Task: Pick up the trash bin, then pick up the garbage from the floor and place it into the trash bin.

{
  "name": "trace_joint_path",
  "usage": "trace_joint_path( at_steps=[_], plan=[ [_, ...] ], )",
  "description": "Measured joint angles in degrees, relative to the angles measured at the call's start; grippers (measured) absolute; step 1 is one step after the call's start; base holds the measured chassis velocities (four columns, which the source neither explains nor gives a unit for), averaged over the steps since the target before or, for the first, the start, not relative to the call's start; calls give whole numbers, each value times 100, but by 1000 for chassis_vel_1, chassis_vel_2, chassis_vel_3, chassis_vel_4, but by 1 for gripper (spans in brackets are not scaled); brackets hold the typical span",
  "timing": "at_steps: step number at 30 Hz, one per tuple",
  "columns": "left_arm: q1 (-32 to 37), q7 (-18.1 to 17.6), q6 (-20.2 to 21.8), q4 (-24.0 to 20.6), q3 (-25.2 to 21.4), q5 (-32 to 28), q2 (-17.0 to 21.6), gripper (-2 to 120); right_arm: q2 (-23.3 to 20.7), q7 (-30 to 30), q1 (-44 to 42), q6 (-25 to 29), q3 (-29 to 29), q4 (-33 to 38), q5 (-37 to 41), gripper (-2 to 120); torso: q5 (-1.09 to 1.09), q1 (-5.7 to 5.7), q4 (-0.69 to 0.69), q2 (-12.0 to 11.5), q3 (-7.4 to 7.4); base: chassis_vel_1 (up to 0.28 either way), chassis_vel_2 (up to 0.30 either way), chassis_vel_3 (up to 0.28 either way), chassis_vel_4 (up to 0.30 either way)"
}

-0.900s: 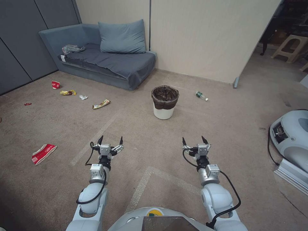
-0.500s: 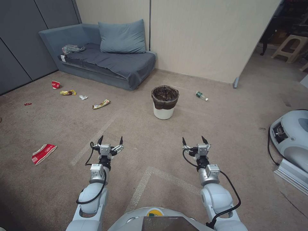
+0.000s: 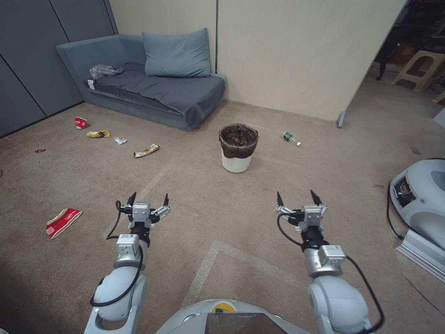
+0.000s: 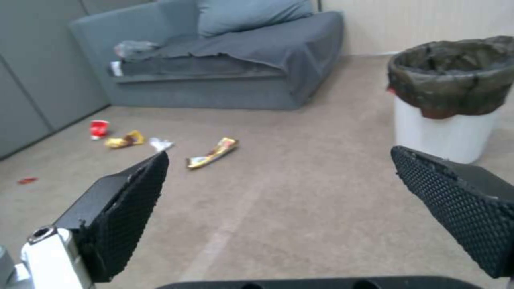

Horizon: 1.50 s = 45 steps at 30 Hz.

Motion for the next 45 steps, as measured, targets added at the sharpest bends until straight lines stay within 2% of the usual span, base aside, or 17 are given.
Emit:
trace_joint_path(
  at_steps=[5,9,13,17,18,19,21,33,45],
  plan=[
    [77,-48,190,-227,-15,52,9,100,40,-20,-106,-32,49,204,-54,100,0,0,0,0,0,0,0,0,0],
    [285,-177,717,-843,-68,197,37,100,163,-80,-416,-123,204,800,-211,100,-1,0,-1,1,0,0,0,0,0],
    [387,-247,975,-1072,-98,271,52,100,222,-109,-566,-174,273,920,-290,100,2,0,-1,1,0,0,0,0,0],
    [427,-271,1084,-1112,-105,300,56,100,190,-105,-523,-134,232,849,-225,100,-2,0,1,0,0,0,0,0,0],
    [439,-277,1106,-1120,-102,294,54,100,188,-106,-507,-82,223,840,-158,100,3,0,1,1,0,0,0,0,0],
    [500,-275,1201,-1122,-16,215,21,100,219,-122,-554,65,256,890,12,100,-4,0,1,0,1,0,0,0,0],
    [497,-272,1206,-1123,-4,209,15,100,230,-129,-570,108,267,906,62,100,1,0,-2,1,0,0,0,0,0],
    [469,-190,1183,-1085,59,234,89,100,234,-192,-543,261,283,839,117,100,0,0,0,0,0,0,0,0,0],
    [481,-101,1166,-1073,120,282,122,100,230,-204,-537,294,291,814,129,100,0,1,-2,0,0,-161,152,150,-156]
  ],
)
